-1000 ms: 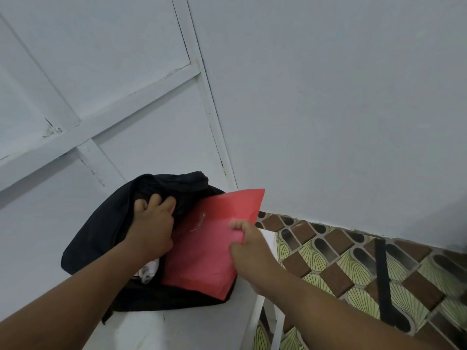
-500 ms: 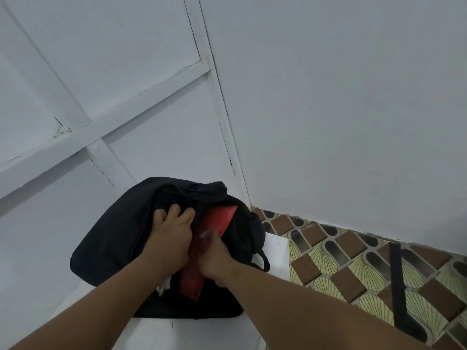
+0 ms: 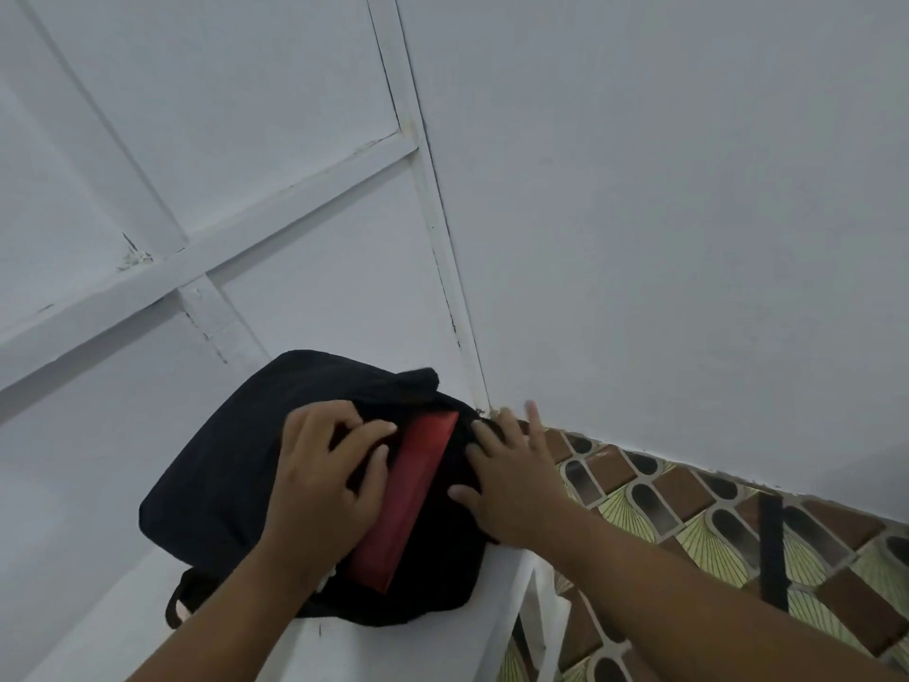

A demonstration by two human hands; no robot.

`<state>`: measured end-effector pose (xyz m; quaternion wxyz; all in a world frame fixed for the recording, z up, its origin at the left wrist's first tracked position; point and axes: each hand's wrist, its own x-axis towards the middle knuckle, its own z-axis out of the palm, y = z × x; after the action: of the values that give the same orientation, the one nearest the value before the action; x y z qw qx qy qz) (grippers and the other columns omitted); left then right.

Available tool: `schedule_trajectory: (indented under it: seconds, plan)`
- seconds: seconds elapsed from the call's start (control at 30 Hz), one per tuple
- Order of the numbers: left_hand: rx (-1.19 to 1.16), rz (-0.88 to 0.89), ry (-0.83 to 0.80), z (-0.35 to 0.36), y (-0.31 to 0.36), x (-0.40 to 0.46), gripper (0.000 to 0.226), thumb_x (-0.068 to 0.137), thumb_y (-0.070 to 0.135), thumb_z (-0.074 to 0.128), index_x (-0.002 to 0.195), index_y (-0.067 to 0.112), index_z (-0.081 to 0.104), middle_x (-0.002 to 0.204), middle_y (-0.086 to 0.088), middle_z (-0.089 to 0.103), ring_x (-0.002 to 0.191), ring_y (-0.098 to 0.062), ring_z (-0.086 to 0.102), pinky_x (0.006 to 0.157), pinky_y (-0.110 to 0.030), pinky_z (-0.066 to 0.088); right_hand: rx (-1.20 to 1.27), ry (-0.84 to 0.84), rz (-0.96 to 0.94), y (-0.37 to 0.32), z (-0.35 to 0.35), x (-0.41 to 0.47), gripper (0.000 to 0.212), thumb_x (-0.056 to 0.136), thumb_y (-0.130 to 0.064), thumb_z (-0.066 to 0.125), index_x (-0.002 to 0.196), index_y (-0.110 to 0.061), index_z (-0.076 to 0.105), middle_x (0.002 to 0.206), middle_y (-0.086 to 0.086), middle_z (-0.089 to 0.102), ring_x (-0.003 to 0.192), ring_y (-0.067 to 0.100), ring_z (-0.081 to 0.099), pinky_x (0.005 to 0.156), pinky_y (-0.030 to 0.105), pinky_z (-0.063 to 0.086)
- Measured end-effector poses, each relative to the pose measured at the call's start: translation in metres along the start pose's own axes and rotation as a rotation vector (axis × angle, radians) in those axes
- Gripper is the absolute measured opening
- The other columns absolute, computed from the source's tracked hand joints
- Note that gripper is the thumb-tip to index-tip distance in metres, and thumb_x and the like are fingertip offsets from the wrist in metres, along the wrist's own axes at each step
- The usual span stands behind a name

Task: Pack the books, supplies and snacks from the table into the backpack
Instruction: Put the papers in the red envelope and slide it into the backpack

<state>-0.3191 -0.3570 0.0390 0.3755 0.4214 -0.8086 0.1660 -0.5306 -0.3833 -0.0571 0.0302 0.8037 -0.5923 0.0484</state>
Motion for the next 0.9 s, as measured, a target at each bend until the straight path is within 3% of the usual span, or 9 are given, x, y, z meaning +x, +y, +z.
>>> schedule_trajectory:
  seconds: [0.1, 0.2, 0.27, 0.37, 0.53, 0.67, 0.73, 0.8, 0.9]
  plan:
    - [-0.022, -0.32, 0.036, -0.004, 0.011, -0.006, 0.031, 0.082, 0.008, 0.072, 0.113, 0.007, 0.069, 0.113, -0.009, 0.049, 0.097, -0.023, 0.053, 0.079, -0.033, 0.051, -0.03, -0.105, 0.1, 0.019, -0.003, -0.017, 0.073, 0.092, -0.071, 0.01, 0.141, -0.029, 0.045, 0.156, 0.005, 0.034, 0.143, 0.04, 0.024, 0.11, 0.067, -0.019]
    - [0.025, -0.655, -0.22, 0.002, 0.016, -0.012, 0.032, 0.081, 0.014, 0.075, 0.113, 0.018, 0.068, 0.116, -0.005, 0.057, 0.099, -0.023, 0.061, 0.087, -0.04, 0.054, 0.016, -0.158, 0.078, 0.02, -0.01, -0.03, 0.064, 0.094, -0.067, 0.023, 0.136, -0.026, 0.049, 0.148, 0.005, 0.04, 0.136, 0.034, 0.034, 0.113, 0.064, -0.003]
    - [0.032, -0.663, -0.33, 0.006, 0.027, -0.013, 0.008, 0.085, 0.013, 0.071, 0.09, 0.02, 0.073, 0.097, 0.002, 0.067, 0.083, -0.017, 0.065, 0.079, -0.034, 0.055, 0.102, -0.169, 0.025, 0.016, -0.014, -0.037, 0.054, 0.094, -0.06, 0.033, 0.128, -0.026, 0.057, 0.145, 0.0, 0.04, 0.129, 0.029, 0.04, 0.111, 0.061, 0.01]
    - [-0.018, -0.65, -0.46, 0.013, 0.049, -0.011, 0.016, 0.088, 0.012, 0.066, 0.074, 0.019, 0.071, 0.079, 0.009, 0.069, 0.073, -0.004, 0.063, 0.072, -0.021, 0.051, 0.241, -0.197, -0.029, 0.011, -0.013, -0.05, 0.039, 0.092, -0.046, 0.044, 0.118, -0.023, 0.063, 0.131, -0.006, 0.046, 0.118, 0.025, 0.048, 0.106, 0.051, 0.028]
    - [-0.362, -0.803, -0.813, 0.01, 0.076, -0.012, 0.014, 0.097, 0.017, 0.058, 0.093, 0.021, 0.071, 0.097, 0.006, 0.07, 0.081, -0.007, 0.069, 0.07, -0.025, 0.06, 0.696, -0.166, -0.006, 0.015, 0.008, -0.063, 0.022, 0.088, -0.016, 0.054, 0.102, -0.016, 0.07, 0.105, -0.002, 0.062, 0.094, 0.017, 0.059, 0.087, 0.034, 0.052]
    - [-0.844, -1.058, -0.742, -0.003, 0.056, 0.009, 0.031, 0.102, 0.005, 0.044, 0.106, 0.023, 0.069, 0.115, 0.006, 0.067, 0.103, -0.016, 0.069, 0.066, -0.033, 0.062, 0.865, 0.094, 0.175, 0.027, -0.004, -0.037, 0.021, 0.094, -0.01, 0.056, 0.1, -0.024, 0.07, 0.09, -0.015, 0.067, 0.076, -0.002, 0.06, 0.074, 0.015, 0.048]
    - [-0.732, -0.982, -0.502, 0.002, 0.031, 0.023, 0.035, 0.097, -0.002, 0.045, 0.098, 0.023, 0.069, 0.107, 0.005, 0.071, 0.092, -0.014, 0.071, 0.066, -0.032, 0.062, 0.952, 0.176, 0.238, 0.027, -0.02, -0.012, 0.021, 0.095, -0.009, 0.056, 0.095, -0.025, 0.069, 0.085, -0.013, 0.068, 0.072, 0.003, 0.061, 0.07, 0.015, 0.049]
    - [-0.412, -0.705, -0.325, 0.014, 0.002, 0.037, 0.033, 0.091, -0.004, 0.054, 0.09, 0.025, 0.07, 0.096, 0.006, 0.072, 0.086, -0.008, 0.068, 0.077, -0.024, 0.058, 0.985, 0.191, 0.258, 0.024, -0.033, 0.014, 0.022, 0.096, -0.012, 0.056, 0.093, -0.031, 0.067, 0.087, -0.014, 0.067, 0.066, 0.008, 0.062, 0.065, 0.015, 0.05]
    - [-0.074, -0.35, -0.381, 0.041, -0.033, 0.059, 0.022, 0.091, 0.011, 0.058, 0.103, 0.024, 0.072, 0.105, 0.01, 0.07, 0.103, -0.014, 0.057, 0.092, -0.038, 0.049, 0.993, 0.167, 0.257, 0.015, -0.042, 0.047, 0.021, 0.098, -0.017, 0.055, 0.096, -0.035, 0.066, 0.093, -0.016, 0.065, 0.063, 0.004, 0.059, 0.065, 0.013, 0.048]
